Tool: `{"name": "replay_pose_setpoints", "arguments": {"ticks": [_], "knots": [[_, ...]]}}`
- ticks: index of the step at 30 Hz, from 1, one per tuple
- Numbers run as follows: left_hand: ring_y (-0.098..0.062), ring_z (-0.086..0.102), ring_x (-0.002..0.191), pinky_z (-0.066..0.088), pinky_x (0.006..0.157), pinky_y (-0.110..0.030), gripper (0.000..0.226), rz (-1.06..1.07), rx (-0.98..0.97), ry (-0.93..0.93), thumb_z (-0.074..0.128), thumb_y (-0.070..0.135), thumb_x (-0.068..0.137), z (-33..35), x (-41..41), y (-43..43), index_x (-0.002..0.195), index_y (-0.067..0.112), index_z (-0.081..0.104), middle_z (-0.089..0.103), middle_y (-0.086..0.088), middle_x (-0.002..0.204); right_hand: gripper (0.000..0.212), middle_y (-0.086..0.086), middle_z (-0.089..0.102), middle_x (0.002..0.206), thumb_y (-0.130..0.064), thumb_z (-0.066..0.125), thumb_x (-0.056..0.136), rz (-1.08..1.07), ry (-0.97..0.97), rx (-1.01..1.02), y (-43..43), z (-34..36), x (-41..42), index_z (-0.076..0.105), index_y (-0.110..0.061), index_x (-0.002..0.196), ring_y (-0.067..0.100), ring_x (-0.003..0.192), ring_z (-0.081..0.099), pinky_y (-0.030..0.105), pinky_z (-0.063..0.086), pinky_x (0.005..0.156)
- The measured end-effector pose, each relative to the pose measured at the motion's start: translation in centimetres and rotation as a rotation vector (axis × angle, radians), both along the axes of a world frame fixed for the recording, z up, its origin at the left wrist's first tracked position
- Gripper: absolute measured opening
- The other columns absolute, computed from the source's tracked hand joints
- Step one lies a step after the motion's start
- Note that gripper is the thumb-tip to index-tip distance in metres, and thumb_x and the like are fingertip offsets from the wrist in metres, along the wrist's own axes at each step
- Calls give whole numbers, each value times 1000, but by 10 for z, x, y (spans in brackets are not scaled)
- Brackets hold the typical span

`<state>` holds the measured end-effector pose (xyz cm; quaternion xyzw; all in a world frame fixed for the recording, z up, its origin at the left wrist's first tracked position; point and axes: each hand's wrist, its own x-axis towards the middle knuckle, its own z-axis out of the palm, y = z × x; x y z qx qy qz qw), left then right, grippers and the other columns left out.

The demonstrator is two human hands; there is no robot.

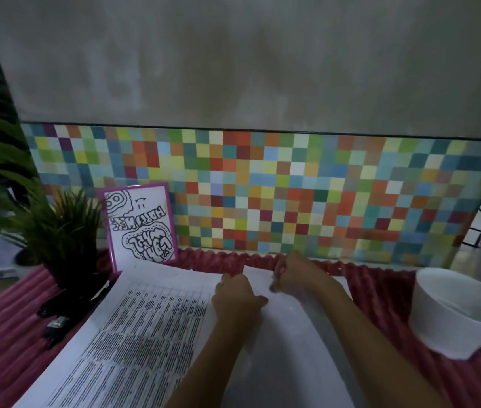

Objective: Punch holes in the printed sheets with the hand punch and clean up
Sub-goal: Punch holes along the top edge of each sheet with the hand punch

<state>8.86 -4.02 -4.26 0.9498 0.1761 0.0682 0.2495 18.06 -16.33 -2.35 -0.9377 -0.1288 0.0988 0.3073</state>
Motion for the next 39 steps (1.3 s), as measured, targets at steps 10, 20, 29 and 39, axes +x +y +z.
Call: {"name": "replay_pose_setpoints", "arguments": {"ticks": [10, 20, 29, 39], "knots": [[-20, 49, 115, 40, 96, -26, 49, -4, -60, -339, 72, 34, 84, -19, -3, -6, 124, 10, 57, 56, -4, 124, 26, 13, 63, 73, -17, 80, 70, 134, 21, -99, -1, 6, 21, 64, 2, 77, 20, 65, 58, 32, 50, 63], [-23, 60, 110, 43, 91, -26, 43, 47, -290, -335, 72, 15, 84, -18, 5, 4, 124, 7, 59, 66, -9, 118, 27, 28, 62, 80, -14, 73, 69, 74, -6, -39, 6, 4, 19, 63, 5, 86, 18, 64, 53, 29, 42, 58], [-29, 67, 78, 52, 66, -33, 27, 46, -22, -437, 88, 10, 64, -23, 1, -6, 87, 4, 75, 72, -12, 81, 23, -9, 45, 46, -15, 64, 65, 12, -194, 26, 7, -10, 14, 49, -12, 47, 12, 51, 46, 28, 39, 50], [-17, 64, 58, 47, 54, -17, 36, -26, -147, -632, 91, 1, 44, -32, 8, -6, 72, 10, 71, 66, -1, 64, 24, -4, 39, 50, -10, 65, 59, 12, -238, 176, 4, -17, 12, 43, -10, 52, 15, 49, 38, 30, 35, 49]]}}
